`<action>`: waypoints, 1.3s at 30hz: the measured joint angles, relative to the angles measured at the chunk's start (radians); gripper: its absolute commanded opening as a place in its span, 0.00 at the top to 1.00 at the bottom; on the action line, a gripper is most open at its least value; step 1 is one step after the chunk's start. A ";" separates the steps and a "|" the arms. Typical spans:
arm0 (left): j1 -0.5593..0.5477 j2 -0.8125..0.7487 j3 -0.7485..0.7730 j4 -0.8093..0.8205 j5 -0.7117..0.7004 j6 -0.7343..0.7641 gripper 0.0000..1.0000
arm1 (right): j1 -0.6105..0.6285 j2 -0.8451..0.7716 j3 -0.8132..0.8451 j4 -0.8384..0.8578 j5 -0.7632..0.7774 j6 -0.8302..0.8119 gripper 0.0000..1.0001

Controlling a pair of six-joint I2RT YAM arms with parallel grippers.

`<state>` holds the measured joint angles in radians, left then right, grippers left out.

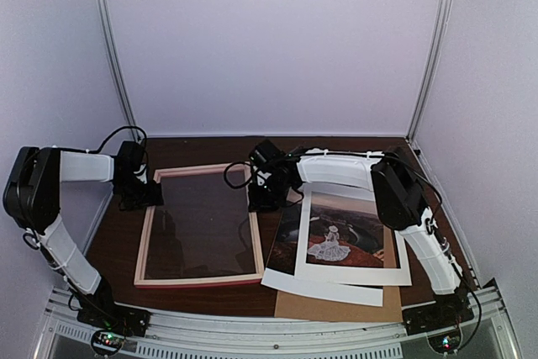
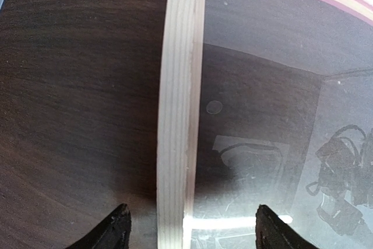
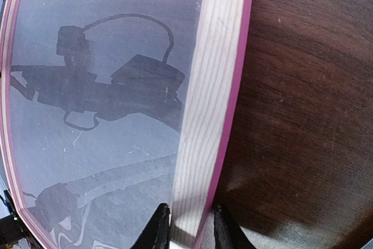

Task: Put the photo into the frame
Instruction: Move the frame body to the center of the board.

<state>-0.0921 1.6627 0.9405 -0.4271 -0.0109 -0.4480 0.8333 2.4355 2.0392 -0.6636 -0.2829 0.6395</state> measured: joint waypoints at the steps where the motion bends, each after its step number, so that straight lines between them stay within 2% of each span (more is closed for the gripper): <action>1: 0.000 0.000 0.000 0.000 0.000 0.000 0.26 | 0.001 0.000 -0.003 0.006 -0.002 0.001 0.77; 8: 0.000 0.000 0.000 0.000 -0.001 -0.002 0.24 | 0.003 -0.014 -0.031 0.036 -0.008 0.025 0.85; 18: 0.000 0.000 0.005 0.000 -0.003 -0.007 0.22 | 0.012 -0.097 -0.180 0.109 -0.002 0.064 0.84; 29: 0.000 0.021 0.023 0.000 -0.003 -0.006 0.38 | 0.023 -0.127 -0.231 0.134 -0.032 0.125 0.72; 39: 0.001 0.060 0.059 -0.003 -0.007 -0.003 0.49 | 0.038 -0.126 -0.195 0.129 -0.074 0.107 0.52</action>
<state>-0.0914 1.7226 0.9993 -0.4305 -0.0181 -0.4515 0.8711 2.3093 1.8439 -0.5346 -0.3569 0.7464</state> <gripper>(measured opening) 0.545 0.431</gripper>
